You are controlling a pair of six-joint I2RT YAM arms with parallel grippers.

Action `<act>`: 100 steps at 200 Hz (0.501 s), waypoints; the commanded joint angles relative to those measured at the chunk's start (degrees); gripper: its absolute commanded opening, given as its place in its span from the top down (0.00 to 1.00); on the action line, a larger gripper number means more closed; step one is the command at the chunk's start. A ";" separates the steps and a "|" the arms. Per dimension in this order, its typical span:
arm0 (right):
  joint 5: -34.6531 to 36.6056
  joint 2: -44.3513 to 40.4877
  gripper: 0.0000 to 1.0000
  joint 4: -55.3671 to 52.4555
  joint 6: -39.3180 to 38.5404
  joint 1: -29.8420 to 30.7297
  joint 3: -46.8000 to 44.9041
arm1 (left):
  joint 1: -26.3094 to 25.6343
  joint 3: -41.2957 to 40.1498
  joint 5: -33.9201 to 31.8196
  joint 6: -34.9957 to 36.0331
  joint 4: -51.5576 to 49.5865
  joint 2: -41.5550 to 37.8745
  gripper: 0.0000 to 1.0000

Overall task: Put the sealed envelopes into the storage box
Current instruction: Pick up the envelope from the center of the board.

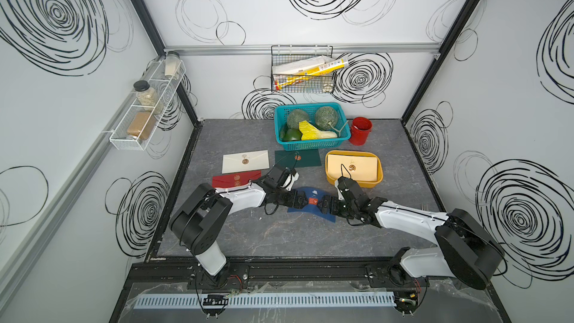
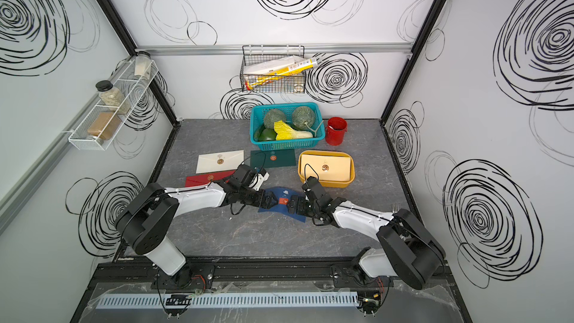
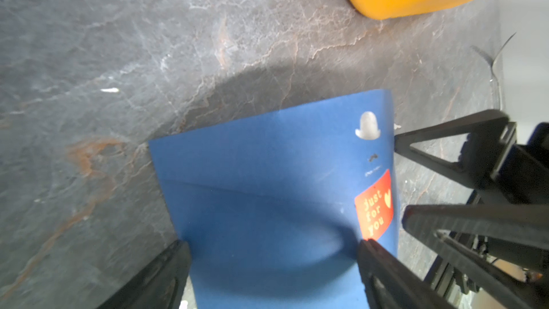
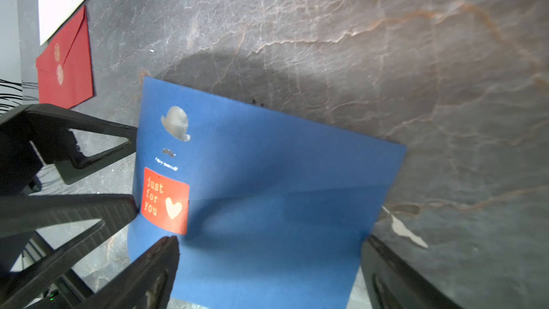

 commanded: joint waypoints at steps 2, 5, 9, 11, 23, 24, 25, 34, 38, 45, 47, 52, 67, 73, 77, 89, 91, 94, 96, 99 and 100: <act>-3.55 1.64 0.00 -1.53 2.83 0.18 -0.43 | -0.42 -3.61 3.07 -3.07 -2.42 1.08 0.01; -3.45 1.75 0.00 -1.53 2.77 0.18 -0.35 | -0.41 -3.81 3.24 -3.20 -2.16 0.93 0.01; -3.33 1.84 0.00 -1.53 2.63 0.18 -0.29 | -0.43 -3.93 3.52 -3.36 -2.02 0.77 0.01; -3.25 1.98 0.00 -1.60 2.61 0.16 -0.19 | -0.41 -3.93 3.66 -3.39 -2.03 0.71 0.01; -2.92 2.60 0.00 -2.05 2.31 0.14 0.10 | -0.48 -3.94 3.91 -3.40 -1.89 0.45 0.01; -2.94 2.67 0.00 -2.01 2.31 0.11 0.10 | -0.46 -3.92 3.91 -3.40 -1.98 0.45 0.01; -2.95 2.74 0.00 -2.03 2.31 0.15 0.10 | -0.49 -3.91 3.91 -3.40 -2.02 0.41 0.01; -2.98 3.18 0.00 -1.76 2.31 0.18 0.03 | -0.63 -3.77 3.83 -3.41 -2.14 0.38 0.01; -3.12 3.32 0.00 -1.52 2.29 0.18 -0.05 | -0.65 -3.66 3.82 -3.44 -2.15 0.37 0.01; -3.21 3.74 0.00 -1.15 2.35 0.18 -0.13 | -0.76 -3.48 3.74 -3.32 -2.28 0.32 0.01; -3.26 3.80 0.00 -1.04 2.32 0.18 -0.15 | -0.82 -3.46 3.70 -3.31 -2.43 0.35 0.01; -3.32 4.05 0.00 -0.73 2.27 0.18 -0.25 | -0.95 -3.22 3.57 -3.08 -2.71 0.35 0.01; -3.50 5.19 0.00 -0.09 1.65 0.18 -0.18 | -1.99 -2.16 1.86 -2.03 -4.39 0.23 0.01; -3.61 5.60 0.00 0.17 1.33 0.18 -0.08 | -2.27 -1.74 1.55 -1.60 -4.95 0.23 0.01; -3.67 5.99 0.00 0.36 1.15 0.18 0.02 | -2.43 -1.62 1.59 -1.46 -5.09 0.19 0.01; -3.99 6.75 0.01 0.78 0.66 0.18 0.41 | -2.59 -1.48 1.59 -1.03 -5.38 0.18 0.01; -4.11 6.94 0.00 0.89 0.58 0.18 0.44 | -2.58 -1.44 1.55 -1.03 -5.40 0.14 0.01; -4.19 7.21 0.01 1.10 0.48 0.18 0.50 | -2.59 -1.39 1.46 -0.95 -5.58 0.14 0.01; -4.27 7.30 0.01 1.22 0.38 0.18 0.53 | -2.60 -1.36 1.45 -0.88 -5.65 0.18 0.01; -4.42 7.50 0.01 1.31 0.29 0.18 0.62 | -2.68 -1.23 1.40 -0.78 -5.83 0.33 0.01; -4.48 7.57 0.01 1.34 0.20 0.18 0.67 | -2.70 -1.20 1.38 -0.73 -5.88 0.35 0.01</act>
